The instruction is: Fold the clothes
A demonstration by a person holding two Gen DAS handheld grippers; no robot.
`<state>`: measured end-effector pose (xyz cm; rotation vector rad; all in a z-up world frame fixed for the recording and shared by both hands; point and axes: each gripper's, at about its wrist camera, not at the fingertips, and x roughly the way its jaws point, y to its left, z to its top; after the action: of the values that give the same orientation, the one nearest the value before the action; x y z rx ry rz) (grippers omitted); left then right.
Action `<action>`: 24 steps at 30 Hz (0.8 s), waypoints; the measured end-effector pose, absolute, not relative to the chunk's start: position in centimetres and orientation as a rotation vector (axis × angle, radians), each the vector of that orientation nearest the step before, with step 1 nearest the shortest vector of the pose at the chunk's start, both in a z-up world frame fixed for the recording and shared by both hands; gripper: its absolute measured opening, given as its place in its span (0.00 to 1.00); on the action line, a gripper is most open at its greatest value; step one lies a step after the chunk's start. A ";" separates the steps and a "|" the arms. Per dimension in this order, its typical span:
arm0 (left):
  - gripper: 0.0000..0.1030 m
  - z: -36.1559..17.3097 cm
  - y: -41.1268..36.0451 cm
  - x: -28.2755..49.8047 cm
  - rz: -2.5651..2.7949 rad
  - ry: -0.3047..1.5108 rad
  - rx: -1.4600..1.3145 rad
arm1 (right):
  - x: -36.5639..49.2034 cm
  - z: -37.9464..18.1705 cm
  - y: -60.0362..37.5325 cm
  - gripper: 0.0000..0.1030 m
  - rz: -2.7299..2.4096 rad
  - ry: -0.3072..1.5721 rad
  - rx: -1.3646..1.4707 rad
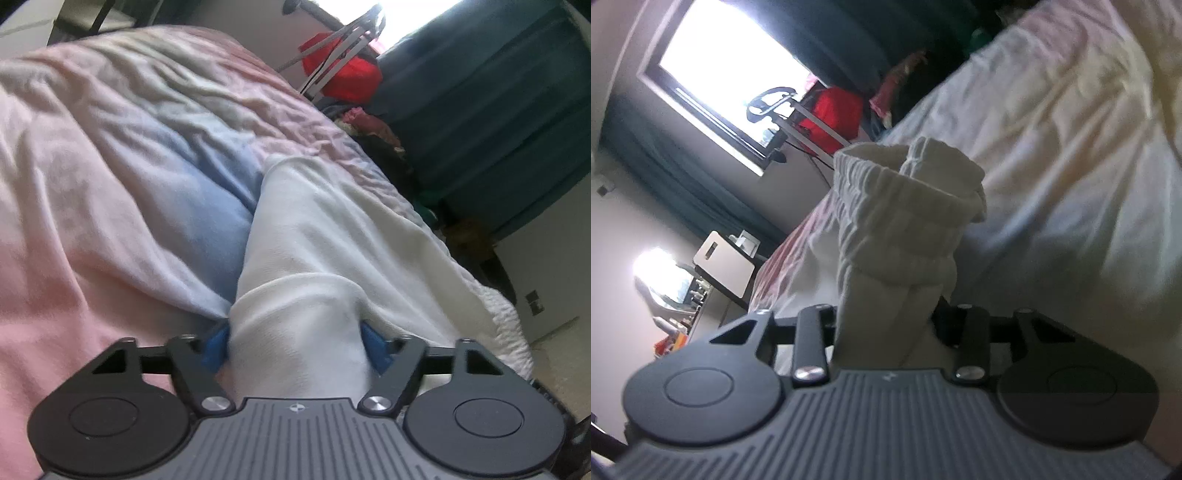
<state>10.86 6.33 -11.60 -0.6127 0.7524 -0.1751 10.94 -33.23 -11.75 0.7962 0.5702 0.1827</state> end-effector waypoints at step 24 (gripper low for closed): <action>0.28 1.3 -22.9 27.1 -0.454 0.450 -0.381 | 16.6 0.5 -53.5 0.34 0.032 0.136 0.816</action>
<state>27.13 -22.93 1.29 -0.3814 0.4503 -0.4541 16.56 -53.52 0.53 0.8158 0.1356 0.0316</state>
